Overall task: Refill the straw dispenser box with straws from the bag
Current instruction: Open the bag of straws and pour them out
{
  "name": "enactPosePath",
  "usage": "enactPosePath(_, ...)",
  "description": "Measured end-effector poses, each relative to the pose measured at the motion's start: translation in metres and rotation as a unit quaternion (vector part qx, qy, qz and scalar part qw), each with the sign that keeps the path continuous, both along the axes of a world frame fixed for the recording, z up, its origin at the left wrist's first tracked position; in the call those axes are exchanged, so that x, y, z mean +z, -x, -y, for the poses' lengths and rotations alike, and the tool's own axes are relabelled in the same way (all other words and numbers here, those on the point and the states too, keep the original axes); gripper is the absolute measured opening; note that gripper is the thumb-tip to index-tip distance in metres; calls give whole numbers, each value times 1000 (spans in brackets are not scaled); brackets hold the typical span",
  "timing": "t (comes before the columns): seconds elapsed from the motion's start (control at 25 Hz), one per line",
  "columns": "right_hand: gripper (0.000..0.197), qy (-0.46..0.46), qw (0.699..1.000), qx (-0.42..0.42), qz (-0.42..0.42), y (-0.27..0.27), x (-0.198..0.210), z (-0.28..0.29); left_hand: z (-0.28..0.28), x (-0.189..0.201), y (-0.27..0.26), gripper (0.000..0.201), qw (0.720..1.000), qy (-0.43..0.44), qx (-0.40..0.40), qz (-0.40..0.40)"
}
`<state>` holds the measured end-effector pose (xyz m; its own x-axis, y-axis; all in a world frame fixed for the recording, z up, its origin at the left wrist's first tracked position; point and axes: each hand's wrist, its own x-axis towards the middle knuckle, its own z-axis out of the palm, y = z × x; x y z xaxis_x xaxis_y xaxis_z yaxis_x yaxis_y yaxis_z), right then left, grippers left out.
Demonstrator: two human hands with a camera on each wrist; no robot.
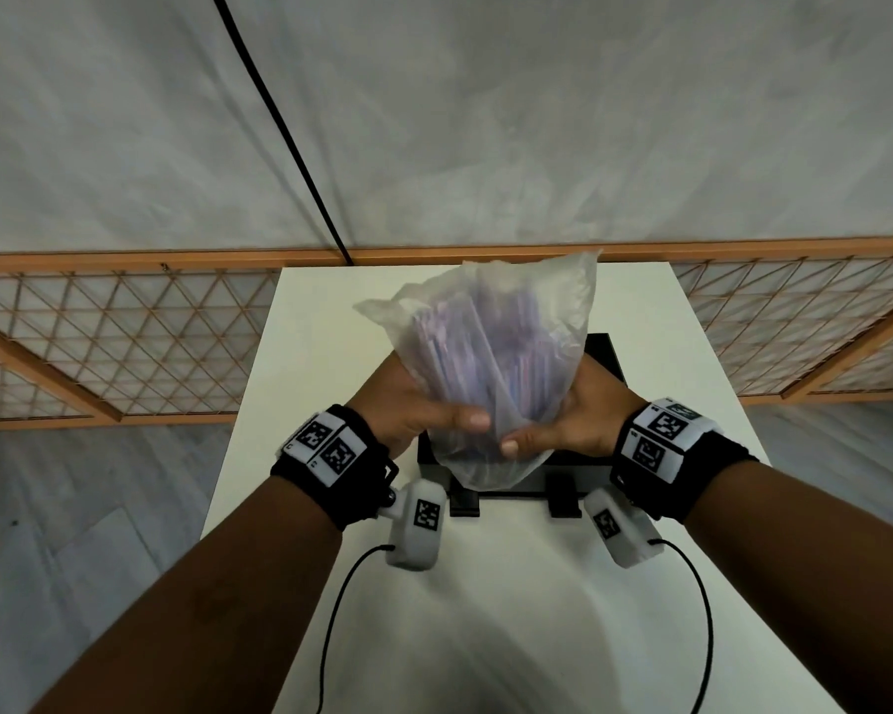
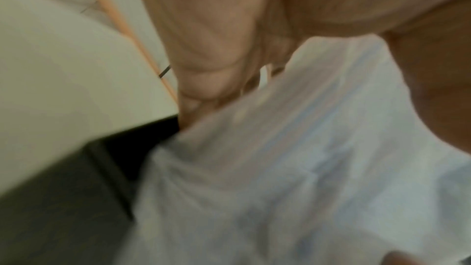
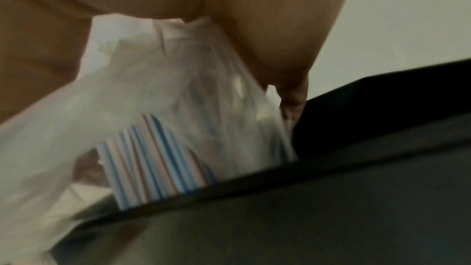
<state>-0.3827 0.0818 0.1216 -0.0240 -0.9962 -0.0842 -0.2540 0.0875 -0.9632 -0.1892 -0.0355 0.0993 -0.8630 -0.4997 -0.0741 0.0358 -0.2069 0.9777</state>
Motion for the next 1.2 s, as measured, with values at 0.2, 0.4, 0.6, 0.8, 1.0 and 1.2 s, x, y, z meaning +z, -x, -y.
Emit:
enactPosePath(0.2, 79, -6, 998, -8, -54, -8, 7, 4, -7, -11, -6, 70, 996, -35, 69, -40)
enactPosePath(0.4, 79, 13, 999, 16, -44, -21, 14, 5, -12, 0, -2, 77, 999, -44, 17, -24)
enactPosePath(0.6, 80, 32, 998, -15, -56, -18, 29, 9, -11, 17, 0, 68, 993, -65, 65, -68)
enactPosePath(0.8, 80, -13, 998, 0, -60, -10, 11, 4, -9, 11, -9, 83, 992, -43, 110, -54)
enactPosePath(1.0, 69, 19, 999, -41, -25, -7, 27, 2, 1, 22, -12, 46, 960, -88, 245, -104)
enactPosePath(1.2, 16, 23, 995, -101, -9, -9, 37, 5, 1, 35, -10, 47, 960, -83, 241, -117)
